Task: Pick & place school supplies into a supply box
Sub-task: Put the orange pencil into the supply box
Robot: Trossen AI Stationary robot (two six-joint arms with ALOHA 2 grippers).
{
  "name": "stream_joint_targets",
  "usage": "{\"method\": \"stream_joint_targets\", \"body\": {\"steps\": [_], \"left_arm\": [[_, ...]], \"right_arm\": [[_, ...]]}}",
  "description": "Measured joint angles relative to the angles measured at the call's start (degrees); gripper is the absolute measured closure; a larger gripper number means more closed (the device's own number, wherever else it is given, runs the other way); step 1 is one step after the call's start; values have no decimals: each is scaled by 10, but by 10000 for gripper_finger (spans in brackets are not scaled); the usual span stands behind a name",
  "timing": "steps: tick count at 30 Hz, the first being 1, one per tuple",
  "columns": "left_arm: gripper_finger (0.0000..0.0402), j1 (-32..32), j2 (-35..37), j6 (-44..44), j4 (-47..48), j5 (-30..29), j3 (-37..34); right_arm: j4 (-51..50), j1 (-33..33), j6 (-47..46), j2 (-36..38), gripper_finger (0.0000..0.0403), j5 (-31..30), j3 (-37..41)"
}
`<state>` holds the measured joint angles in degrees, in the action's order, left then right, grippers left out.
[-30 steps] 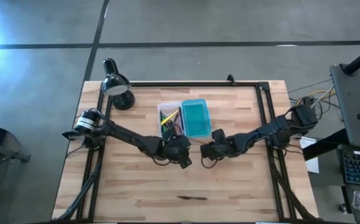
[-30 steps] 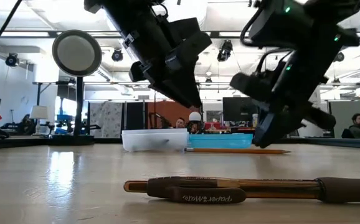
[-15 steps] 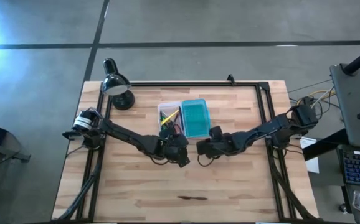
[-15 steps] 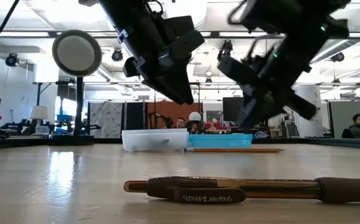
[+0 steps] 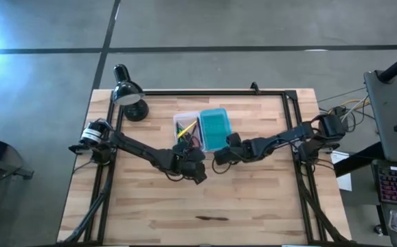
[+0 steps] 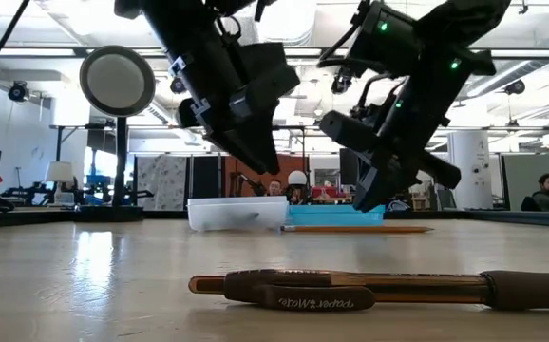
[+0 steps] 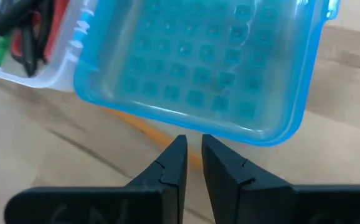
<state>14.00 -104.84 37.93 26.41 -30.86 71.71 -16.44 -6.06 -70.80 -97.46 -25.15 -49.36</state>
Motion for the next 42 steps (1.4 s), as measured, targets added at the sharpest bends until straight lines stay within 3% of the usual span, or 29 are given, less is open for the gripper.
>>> {"method": "stream_joint_targets", "body": {"steps": [15, 33, 42], "left_arm": [[280, 1, 1, 11, 12, 2, -9], [280, 2, 1, 20, 12, 1, -8], [280, 2, 1, 24, 12, 1, -8]], "right_arm": [[39, 75, 98, -20, 360, 38, 0], [38, 35, 65, -48, 360, 27, 2], [38, 7, 53, -43, 360, 55, 2]]}}
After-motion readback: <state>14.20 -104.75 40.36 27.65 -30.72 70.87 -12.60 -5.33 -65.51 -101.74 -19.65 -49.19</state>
